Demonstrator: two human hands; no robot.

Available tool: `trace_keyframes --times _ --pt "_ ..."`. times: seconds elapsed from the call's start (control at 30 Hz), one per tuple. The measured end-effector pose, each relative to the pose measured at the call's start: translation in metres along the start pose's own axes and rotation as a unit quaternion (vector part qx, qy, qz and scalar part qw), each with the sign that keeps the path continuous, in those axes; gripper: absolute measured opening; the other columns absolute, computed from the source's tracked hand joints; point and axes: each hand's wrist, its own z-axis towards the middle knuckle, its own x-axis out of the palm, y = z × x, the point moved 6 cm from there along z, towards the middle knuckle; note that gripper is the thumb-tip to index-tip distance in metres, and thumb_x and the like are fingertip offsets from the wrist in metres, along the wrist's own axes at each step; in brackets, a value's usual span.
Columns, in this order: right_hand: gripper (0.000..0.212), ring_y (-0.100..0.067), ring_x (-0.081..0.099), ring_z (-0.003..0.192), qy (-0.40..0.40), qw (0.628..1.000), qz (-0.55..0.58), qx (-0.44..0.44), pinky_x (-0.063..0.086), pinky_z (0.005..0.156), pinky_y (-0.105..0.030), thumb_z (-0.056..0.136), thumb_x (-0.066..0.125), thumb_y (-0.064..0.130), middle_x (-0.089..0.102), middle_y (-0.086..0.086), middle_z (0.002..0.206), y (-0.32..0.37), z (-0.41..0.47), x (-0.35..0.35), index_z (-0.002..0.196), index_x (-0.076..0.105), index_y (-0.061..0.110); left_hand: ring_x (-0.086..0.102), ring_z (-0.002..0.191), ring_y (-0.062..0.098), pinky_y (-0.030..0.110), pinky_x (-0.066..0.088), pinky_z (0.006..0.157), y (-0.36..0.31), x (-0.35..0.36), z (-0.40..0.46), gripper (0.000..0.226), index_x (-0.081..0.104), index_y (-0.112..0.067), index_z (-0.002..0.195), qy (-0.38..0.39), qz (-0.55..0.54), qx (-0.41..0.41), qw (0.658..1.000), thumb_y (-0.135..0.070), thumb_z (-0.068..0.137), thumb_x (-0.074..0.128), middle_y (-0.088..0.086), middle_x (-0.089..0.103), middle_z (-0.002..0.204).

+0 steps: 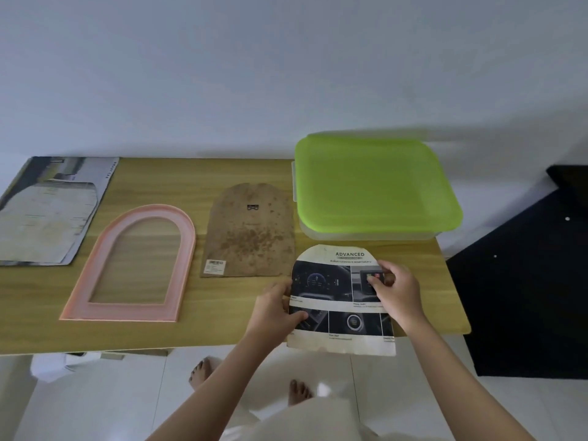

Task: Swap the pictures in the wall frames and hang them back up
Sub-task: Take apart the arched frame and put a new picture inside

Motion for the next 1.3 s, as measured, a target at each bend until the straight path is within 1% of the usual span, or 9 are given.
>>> trace_keyframes --times 0.07,0.13,0.27,0.53,0.73,0.8,0.97,1.13,1.3 --pt "0.040 -0.018 0.056 0.085 0.002 1.000 -0.018 -0.005 0.045 0.083 -0.028 0.082 0.071 0.012 0.058 -0.008 0.103 -0.007 0.004 -0.005 0.121 0.062 0.009 0.060 0.088 0.013 0.032 0.056 0.080 -0.007 0.012 0.003 0.052 0.056 -0.025 0.114 0.003 0.026 0.004 1.000 -0.016 0.067 0.078 -0.005 0.055 0.104" --pt "0.041 -0.020 0.056 0.090 0.010 0.999 -0.033 -0.010 0.047 0.088 -0.033 0.083 0.069 0.013 0.056 -0.008 0.104 -0.012 0.010 -0.007 0.123 0.060 0.009 0.055 0.093 0.013 0.029 0.051 0.087 -0.013 0.020 0.007 0.055 0.055 -0.021 0.119 -0.002 0.053 0.013 0.999 -0.017 0.068 0.077 -0.004 0.052 0.106" --pt "0.042 -0.029 0.051 0.110 0.012 0.999 -0.053 -0.005 0.042 0.099 -0.042 0.084 0.068 0.018 0.054 -0.009 0.110 -0.018 0.021 -0.005 0.124 0.059 0.012 0.046 0.092 0.010 0.023 0.045 0.084 -0.020 0.024 0.014 0.055 0.053 -0.019 0.121 -0.013 0.089 0.022 0.996 -0.021 0.071 0.076 -0.001 0.049 0.108" --pt "0.039 -0.029 0.043 0.112 -0.002 0.998 -0.060 0.007 0.033 0.090 -0.029 0.086 0.066 0.022 0.043 -0.003 0.102 -0.022 0.031 -0.002 0.123 0.060 0.013 0.049 0.096 0.011 0.020 0.047 0.083 -0.019 0.029 0.018 0.062 0.048 -0.018 0.126 0.002 0.107 0.007 0.994 -0.029 0.072 0.075 -0.001 0.043 0.112" --pt "0.036 -0.031 0.041 0.110 -0.052 0.996 -0.071 -0.010 0.037 0.090 -0.038 0.085 0.066 0.020 0.050 -0.010 0.106 -0.010 0.021 0.001 0.119 0.062 0.014 0.046 0.114 0.015 0.030 0.044 0.099 -0.016 0.019 0.013 0.067 0.043 -0.018 0.134 0.016 0.099 0.013 0.995 -0.037 0.076 0.071 0.000 0.043 0.124" --pt "0.032 -0.031 0.044 0.107 -0.079 0.994 -0.063 -0.038 0.038 0.086 -0.036 0.084 0.066 0.018 0.053 -0.010 0.105 0.006 0.010 0.008 0.115 0.064 0.013 0.049 0.111 0.014 0.031 0.047 0.096 -0.010 0.005 0.009 0.068 0.044 -0.016 0.134 0.005 0.084 0.017 0.996 -0.039 0.076 0.071 0.001 0.044 0.126" --pt "0.025 -0.025 0.054 0.105 -0.082 0.989 -0.030 -0.116 0.037 0.089 -0.027 0.084 0.066 0.013 0.063 -0.007 0.105 0.068 -0.017 0.056 0.109 0.066 0.009 0.055 0.095 0.008 0.016 0.044 0.078 0.016 -0.065 -0.001 0.055 0.054 -0.017 0.124 -0.060 0.052 0.041 0.996 -0.039 0.077 0.071 -0.002 0.049 0.117" --pt "0.025 -0.020 0.058 0.095 -0.051 0.986 0.021 -0.158 0.043 0.083 -0.027 0.084 0.066 0.011 0.063 -0.006 0.103 0.163 -0.036 0.142 0.109 0.066 0.008 0.057 0.090 0.009 0.024 0.048 0.080 0.070 -0.182 -0.007 0.044 0.060 -0.015 0.115 -0.149 0.036 0.031 0.988 -0.035 0.077 0.072 -0.002 0.056 0.110" --pt "0.022 -0.018 0.060 0.085 0.004 0.980 0.056 -0.194 0.051 0.076 -0.030 0.084 0.066 0.013 0.063 -0.004 0.096 0.277 -0.055 0.249 0.105 0.066 0.009 0.057 0.090 0.012 0.023 0.043 0.077 0.146 -0.315 -0.014 0.043 0.060 -0.012 0.115 -0.219 0.040 -0.021 0.975 -0.033 0.078 0.071 0.002 0.057 0.111"
